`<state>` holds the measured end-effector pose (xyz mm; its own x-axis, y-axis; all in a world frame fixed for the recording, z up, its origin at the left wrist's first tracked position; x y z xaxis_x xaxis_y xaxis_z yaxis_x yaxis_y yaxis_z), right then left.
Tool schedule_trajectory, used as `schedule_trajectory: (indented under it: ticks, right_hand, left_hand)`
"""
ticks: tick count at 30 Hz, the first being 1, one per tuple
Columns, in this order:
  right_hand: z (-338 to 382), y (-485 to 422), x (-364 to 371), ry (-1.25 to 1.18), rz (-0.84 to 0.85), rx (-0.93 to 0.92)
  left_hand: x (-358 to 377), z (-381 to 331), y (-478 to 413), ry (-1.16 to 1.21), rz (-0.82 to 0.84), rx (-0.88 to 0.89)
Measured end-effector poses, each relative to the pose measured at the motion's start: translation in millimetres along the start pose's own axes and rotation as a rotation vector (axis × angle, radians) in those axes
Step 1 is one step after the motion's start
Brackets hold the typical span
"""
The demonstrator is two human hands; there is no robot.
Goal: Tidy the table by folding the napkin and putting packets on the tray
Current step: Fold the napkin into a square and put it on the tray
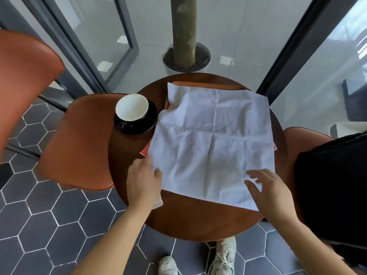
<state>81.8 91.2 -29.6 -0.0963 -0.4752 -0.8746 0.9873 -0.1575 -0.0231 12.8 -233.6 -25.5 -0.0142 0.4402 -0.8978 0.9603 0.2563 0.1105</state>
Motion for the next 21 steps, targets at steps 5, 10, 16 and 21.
schedule_trajectory:
  ticks: [5, 10, 16, 21]
  right_hand:
    - [-23, 35, 5, 0.018, -0.043, 0.240]
    - [-26, 52, 14, 0.131, 0.027, 0.217]
    - [-35, 54, 13, 0.130, 0.010, 0.232]
    - [-42, 52, 10, 0.057, 0.015, 0.340]
  left_hand:
    - [10, 18, -21, 0.072, 0.086, -0.119]
    - [16, 20, -30, 0.110, 0.092, -0.175]
    - [9, 19, -26, 0.366, 0.110, -0.221]
    - [2, 28, -18, 0.737, 0.187, -0.371]
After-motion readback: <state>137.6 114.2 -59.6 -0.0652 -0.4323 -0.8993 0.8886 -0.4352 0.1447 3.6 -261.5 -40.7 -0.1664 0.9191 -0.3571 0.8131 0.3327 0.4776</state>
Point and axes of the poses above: each hand's wrist, its own y-axis away from the middle knuckle, its own x-axis out of the palm, z = x × y, the point moved 4 cm from there along -y, towards the middle knuckle, and after that the axes turned 6 degrees about -x, right-handed, at the moved point
